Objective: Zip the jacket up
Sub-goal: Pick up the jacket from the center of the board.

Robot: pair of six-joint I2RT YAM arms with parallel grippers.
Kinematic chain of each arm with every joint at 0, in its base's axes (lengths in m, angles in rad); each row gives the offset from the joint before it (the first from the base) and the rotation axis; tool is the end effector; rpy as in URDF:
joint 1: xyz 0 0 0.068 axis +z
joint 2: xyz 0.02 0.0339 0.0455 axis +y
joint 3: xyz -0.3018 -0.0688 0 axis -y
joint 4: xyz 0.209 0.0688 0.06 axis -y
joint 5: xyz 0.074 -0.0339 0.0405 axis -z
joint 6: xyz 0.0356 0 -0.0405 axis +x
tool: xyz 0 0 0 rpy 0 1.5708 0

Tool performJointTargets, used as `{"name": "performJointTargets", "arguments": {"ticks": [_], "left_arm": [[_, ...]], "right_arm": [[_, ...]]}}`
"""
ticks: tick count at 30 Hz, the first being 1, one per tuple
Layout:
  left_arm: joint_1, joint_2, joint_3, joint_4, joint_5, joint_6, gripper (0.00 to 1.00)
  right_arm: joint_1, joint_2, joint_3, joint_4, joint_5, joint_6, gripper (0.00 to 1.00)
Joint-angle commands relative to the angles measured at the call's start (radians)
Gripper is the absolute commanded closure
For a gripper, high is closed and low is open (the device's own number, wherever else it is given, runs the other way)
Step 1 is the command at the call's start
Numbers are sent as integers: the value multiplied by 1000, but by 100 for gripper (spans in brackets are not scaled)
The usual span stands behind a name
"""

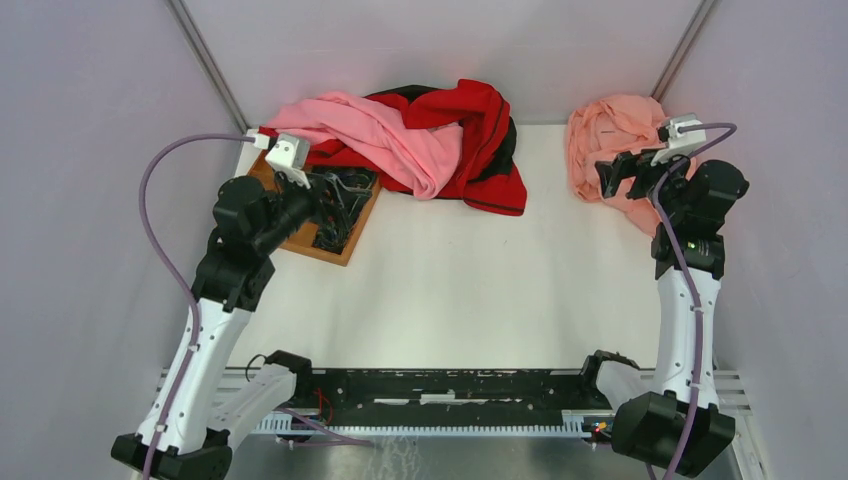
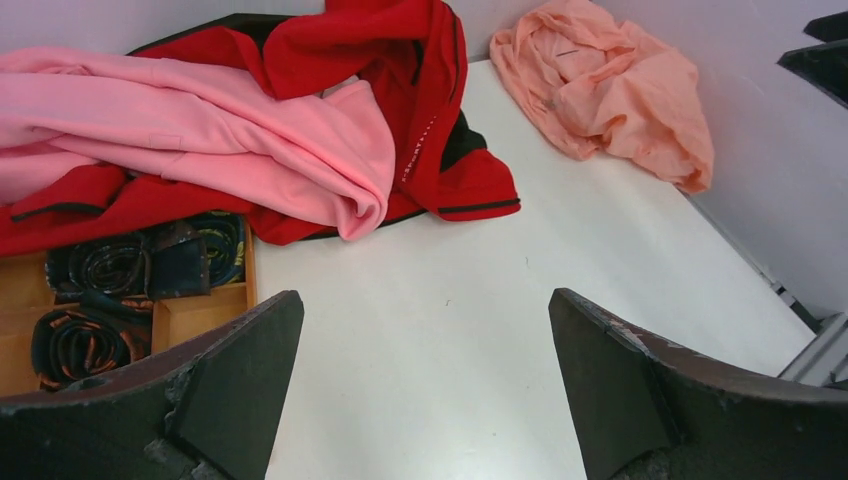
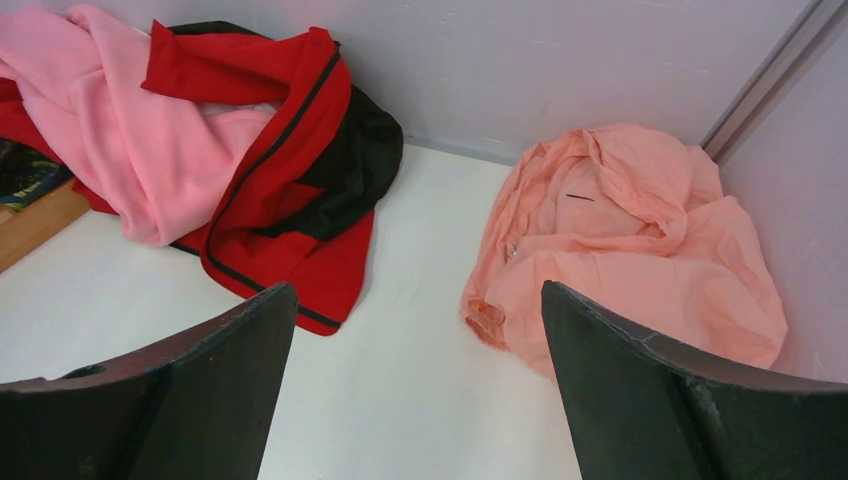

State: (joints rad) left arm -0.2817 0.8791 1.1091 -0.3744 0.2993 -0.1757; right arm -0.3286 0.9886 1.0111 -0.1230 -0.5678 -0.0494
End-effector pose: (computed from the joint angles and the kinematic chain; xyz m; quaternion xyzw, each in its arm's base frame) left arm 0.1164 -0.0446 0.4365 0.1370 0.7416 -0.2565 0.6045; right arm 0.1625 -0.0352 0.4198 -0.0870 0.7313 0.0831 0.6714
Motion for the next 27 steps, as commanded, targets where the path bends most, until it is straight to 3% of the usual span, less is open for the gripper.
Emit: {"name": "performJointTargets", "arguments": {"ticks": [1, 7, 10, 13, 17, 22, 27], "left_arm": [[1, -51, -11, -39, 38, -77, 0], [1, -85, -54, -41, 43, -71, 0], [2, -101, -88, -33, 35, -66, 0], [1, -106, -130, -27, 30, -57, 0], [1, -110, -178, -34, -13, -29, 0], [2, -123, -235, -43, -110, 9, 0], [2, -160, -329, -3, -207, 37, 0]], "right_arm": [[-3, 8, 10, 77, -69, 79, 2], [-3, 45, -23, 198, -241, 59, 2], [18, 71, -55, 261, -386, -38, 2], [120, 123, -17, 182, -418, -191, 2], [338, 243, 108, -25, -273, -452, 2], [583, 464, 311, -116, -59, -561, 2], [780, 697, 500, -93, 197, -531, 2]]}}
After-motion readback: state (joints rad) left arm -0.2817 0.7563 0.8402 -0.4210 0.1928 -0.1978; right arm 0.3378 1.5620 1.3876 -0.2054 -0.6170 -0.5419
